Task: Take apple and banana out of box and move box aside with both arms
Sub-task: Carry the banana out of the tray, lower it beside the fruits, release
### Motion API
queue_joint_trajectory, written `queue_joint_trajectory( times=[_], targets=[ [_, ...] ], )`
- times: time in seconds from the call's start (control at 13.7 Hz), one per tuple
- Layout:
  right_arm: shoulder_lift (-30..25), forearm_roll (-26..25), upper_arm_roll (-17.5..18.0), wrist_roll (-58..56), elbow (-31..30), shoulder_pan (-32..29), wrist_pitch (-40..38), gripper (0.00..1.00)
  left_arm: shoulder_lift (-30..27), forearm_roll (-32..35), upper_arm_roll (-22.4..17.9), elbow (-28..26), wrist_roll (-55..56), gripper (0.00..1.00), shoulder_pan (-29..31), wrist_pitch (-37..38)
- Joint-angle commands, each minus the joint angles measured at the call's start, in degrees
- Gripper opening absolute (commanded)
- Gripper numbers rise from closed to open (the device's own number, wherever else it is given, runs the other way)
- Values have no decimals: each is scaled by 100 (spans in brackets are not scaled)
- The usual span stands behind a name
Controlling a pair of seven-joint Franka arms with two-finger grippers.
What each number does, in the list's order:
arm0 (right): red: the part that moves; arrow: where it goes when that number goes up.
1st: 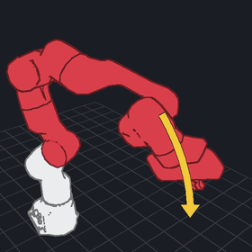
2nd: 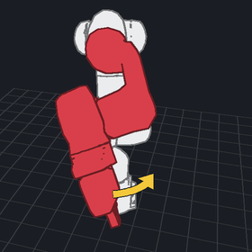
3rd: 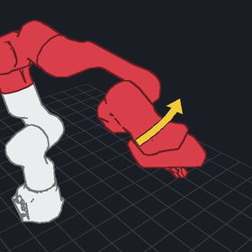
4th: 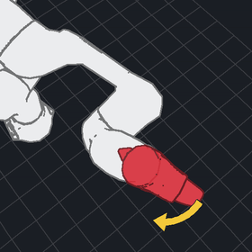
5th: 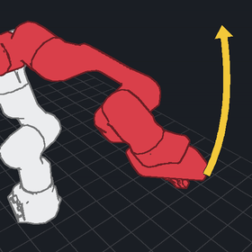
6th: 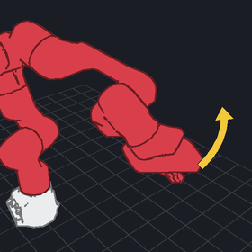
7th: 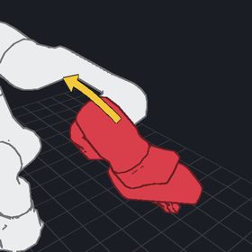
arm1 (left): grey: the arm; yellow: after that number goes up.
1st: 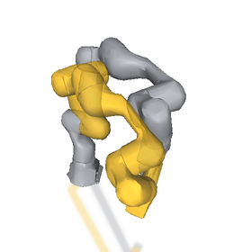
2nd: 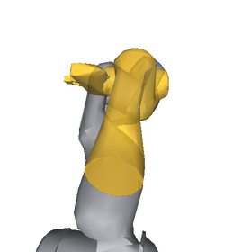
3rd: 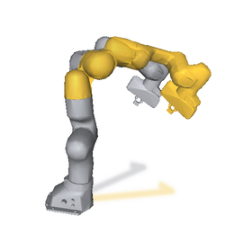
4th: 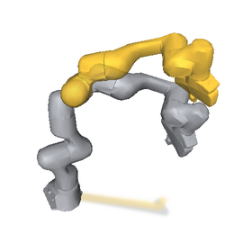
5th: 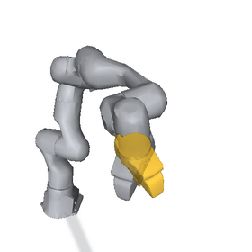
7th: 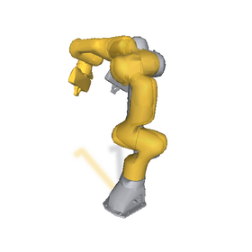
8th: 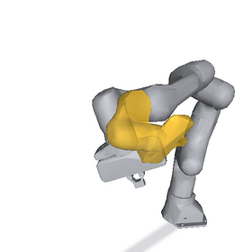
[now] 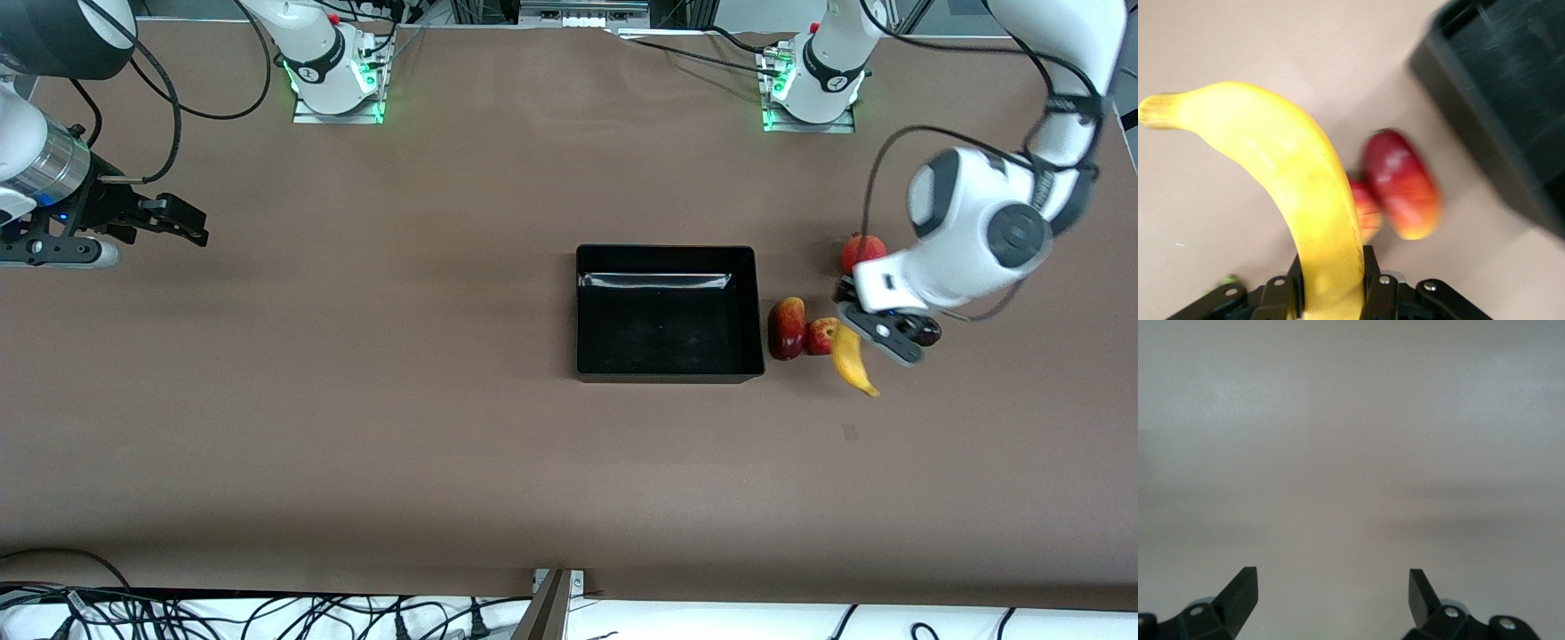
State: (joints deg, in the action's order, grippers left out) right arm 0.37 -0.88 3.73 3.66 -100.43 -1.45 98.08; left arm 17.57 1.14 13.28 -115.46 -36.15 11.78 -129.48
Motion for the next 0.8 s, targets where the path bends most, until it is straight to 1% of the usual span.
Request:
queue_joint_trajectory(
  times=[0.0,0.15,0.29,0.51,0.58,0.66,0.73],
  targets=[
    [7,192,48,65,-29,4,-43,100,1026,123,-264,796,-848,0,200,-340],
    [69,481,57,65,93,13,-17,100,1510,132,-264,929,-903,0,237,-752],
    [60,518,57,21,173,22,-96,100,1828,132,-273,929,-833,0,210,-1166],
    [-19,527,40,65,375,22,-876,100,1916,114,-273,929,-745,0,166,-1194],
    [-36,527,48,65,402,22,-957,100,1952,114,-273,929,-745,19,166,-1194],
    [-45,527,48,65,445,22,-957,100,1917,71,-273,929,-736,99,149,-1203],
    [-37,527,40,65,489,22,-957,100,1760,70,-273,929,-736,100,166,-1177]
  ],
)
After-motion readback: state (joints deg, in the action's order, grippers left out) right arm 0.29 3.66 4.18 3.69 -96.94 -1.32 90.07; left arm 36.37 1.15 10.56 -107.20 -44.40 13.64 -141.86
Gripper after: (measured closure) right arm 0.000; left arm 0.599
